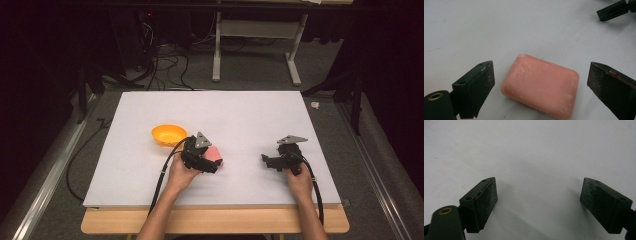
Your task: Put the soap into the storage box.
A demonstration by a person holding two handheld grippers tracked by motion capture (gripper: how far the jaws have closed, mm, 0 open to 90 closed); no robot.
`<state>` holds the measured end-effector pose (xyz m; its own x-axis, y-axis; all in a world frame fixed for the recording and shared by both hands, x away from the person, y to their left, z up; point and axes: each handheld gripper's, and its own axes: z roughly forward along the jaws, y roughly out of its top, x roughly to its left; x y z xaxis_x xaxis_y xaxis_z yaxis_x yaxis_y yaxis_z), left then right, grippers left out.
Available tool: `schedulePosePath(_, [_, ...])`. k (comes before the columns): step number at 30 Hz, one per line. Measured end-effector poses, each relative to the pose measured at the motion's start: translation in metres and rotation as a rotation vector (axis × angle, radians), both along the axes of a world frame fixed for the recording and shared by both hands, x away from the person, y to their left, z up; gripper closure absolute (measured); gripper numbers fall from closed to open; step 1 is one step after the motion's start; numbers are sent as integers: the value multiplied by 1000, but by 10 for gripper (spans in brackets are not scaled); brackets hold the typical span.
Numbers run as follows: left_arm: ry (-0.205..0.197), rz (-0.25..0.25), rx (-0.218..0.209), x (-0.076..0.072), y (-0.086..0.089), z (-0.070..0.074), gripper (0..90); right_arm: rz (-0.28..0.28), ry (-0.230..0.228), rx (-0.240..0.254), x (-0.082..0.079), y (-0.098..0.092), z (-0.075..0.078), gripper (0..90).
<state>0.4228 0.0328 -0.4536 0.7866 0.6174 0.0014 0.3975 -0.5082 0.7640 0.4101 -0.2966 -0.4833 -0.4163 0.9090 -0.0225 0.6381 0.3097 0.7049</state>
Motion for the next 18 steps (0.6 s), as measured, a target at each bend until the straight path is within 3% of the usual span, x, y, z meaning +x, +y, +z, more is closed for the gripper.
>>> schedulePosePath(3, [24, 0, 12, 4, -1, -6, 65, 0, 0, 0, 0, 0, 0, 148])
schedulePosePath(18, [48, -17, 25, 11, -5, -18, 54, 0, 0, 0, 0, 0, 0, 148])
